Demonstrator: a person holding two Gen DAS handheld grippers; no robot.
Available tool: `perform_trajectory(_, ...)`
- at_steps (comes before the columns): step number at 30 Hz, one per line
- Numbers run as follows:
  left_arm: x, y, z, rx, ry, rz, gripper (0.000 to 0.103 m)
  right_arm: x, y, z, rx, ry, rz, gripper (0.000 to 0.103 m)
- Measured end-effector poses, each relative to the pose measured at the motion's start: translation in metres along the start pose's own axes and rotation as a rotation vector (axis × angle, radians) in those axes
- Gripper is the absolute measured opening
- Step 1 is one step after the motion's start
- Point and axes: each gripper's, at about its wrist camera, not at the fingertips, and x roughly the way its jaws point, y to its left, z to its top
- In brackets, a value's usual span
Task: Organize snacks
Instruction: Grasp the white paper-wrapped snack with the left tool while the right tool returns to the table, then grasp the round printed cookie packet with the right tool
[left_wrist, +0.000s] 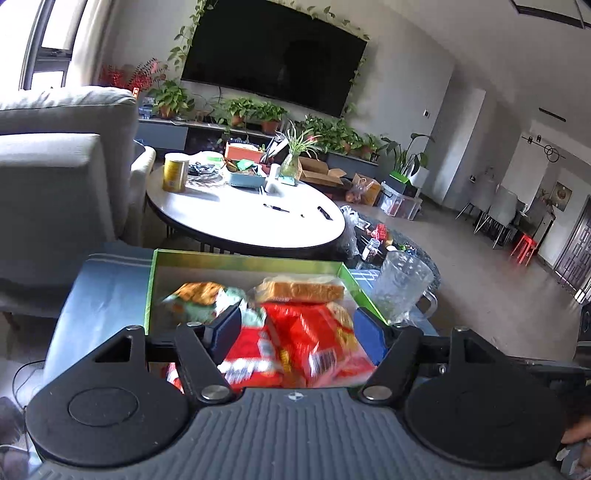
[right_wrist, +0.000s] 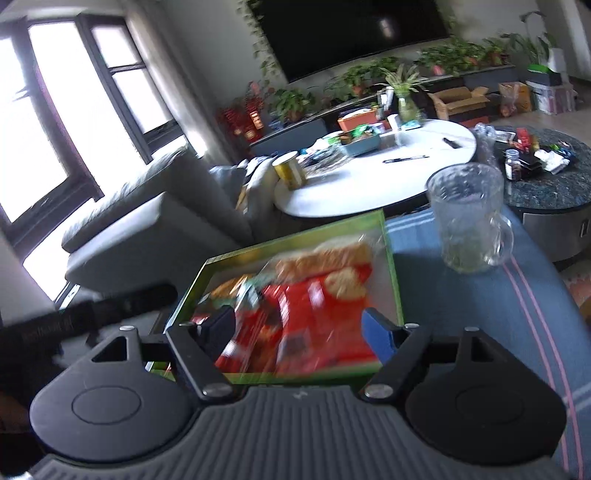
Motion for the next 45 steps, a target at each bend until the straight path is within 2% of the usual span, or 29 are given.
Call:
perform_trajectory(7, -0.054, 0.009, -0.048, 0.053, 0.006, 0.073, 0.069, -0.026, 0.023, -0.038, -0.062, 0.031, 0.039, 0.052)
perform_trajectory(12, -0.084, 0.022, -0.089, 0.051, 0.035, 0.101, 0.07, -0.04, 0.03, -0.062, -0.059, 0.047, 0.046, 0.054)
perform_trajectory(15, -0.095, 0.03, -0.11, 0.049, 0.061, 0.124, 0.074, -0.048, 0.034, -0.074, -0.053, 0.051, 0.044, 0.056)
perform_trajectory(21, -0.103, 0.037, -0.146, 0.107, 0.141, 0.199, 0.074, -0.058, 0.045, -0.095, -0.047, 0.068, 0.053, 0.06)
perform_trajectory(28, -0.102, 0.047, -0.17, 0.104, 0.18, 0.239, 0.074, -0.059, 0.066, -0.12, -0.082, 0.103, 0.071, 0.061)
perform_trajectory(37, -0.099, 0.049, -0.178, 0.117, 0.161, 0.274, 0.075, -0.045, 0.098, -0.137, -0.142, 0.159, 0.106, 0.061)
perform_trajectory(45, -0.098, 0.067, -0.182, 0.035, 0.179, 0.269, 0.075, -0.016, 0.107, -0.148, -0.09, 0.219, 0.018, 0.062)
